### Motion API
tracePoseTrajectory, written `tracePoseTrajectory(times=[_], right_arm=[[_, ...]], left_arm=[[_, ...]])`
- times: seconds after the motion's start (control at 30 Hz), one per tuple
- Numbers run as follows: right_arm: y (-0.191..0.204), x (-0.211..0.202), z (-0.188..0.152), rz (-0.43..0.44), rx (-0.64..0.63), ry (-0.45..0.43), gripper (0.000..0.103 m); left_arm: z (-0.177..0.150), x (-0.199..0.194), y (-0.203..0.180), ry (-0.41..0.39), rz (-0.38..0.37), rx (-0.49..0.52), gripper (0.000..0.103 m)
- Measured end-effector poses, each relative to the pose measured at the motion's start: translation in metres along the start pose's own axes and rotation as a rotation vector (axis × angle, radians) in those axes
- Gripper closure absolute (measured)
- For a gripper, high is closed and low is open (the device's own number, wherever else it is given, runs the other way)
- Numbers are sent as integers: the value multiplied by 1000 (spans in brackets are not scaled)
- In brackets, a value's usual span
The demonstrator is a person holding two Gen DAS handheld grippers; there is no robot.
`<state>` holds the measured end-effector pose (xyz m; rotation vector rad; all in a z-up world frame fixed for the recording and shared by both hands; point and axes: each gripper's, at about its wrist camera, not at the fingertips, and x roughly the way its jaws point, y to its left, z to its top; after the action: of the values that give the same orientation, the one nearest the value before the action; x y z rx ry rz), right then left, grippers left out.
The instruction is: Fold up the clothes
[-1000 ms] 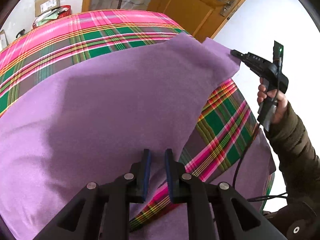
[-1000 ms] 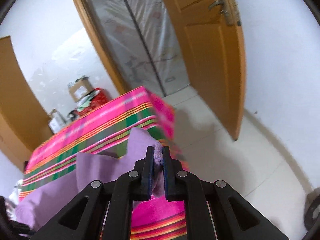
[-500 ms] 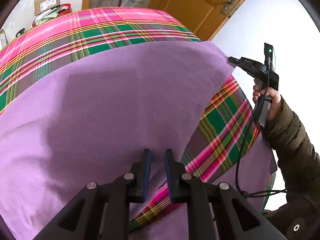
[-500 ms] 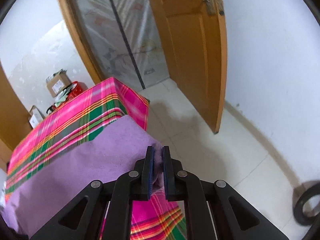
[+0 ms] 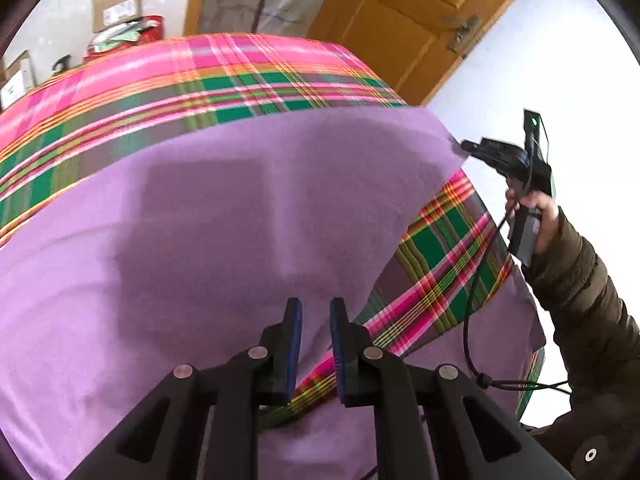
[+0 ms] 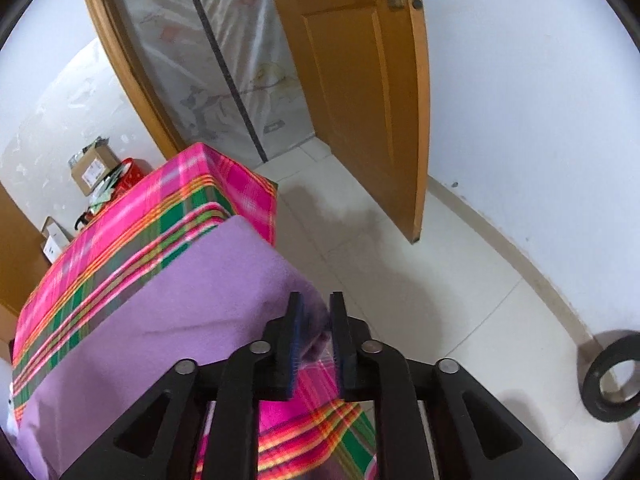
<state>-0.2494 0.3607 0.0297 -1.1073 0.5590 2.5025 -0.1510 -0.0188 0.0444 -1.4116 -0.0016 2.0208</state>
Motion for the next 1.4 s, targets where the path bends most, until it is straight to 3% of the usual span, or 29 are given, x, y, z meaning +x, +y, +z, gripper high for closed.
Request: tracePoseTrajectory(times=[0.07,0.3,0.5,0.67,0.9,1.13,1.4], right_arm=[[8,-10,-1,4,-25,-15,77],[35,-47,-11,92,-76,-18,77],[85,-84,-35,260,-206,15,77],[138,-110,-75,441,-365,88,77],[211,-120,-162,665,-609,260,77],[263,-112,-222,753,-770,357,77],[298,-100,-261,722,-895,382,74]], left_arm=[[-3,-15,9,-28,16,-23,89],[-19,-79,58,-126,81,-133,89],[-49,-112,95,-136,158,-220,88],[-77,-121,114,-121,195,-276,88],[-106,-119,134,-100,176,-341,88],[-114,-108,140,-86,137,-361,88],[-116,-101,147,-77,116,-376,88]])
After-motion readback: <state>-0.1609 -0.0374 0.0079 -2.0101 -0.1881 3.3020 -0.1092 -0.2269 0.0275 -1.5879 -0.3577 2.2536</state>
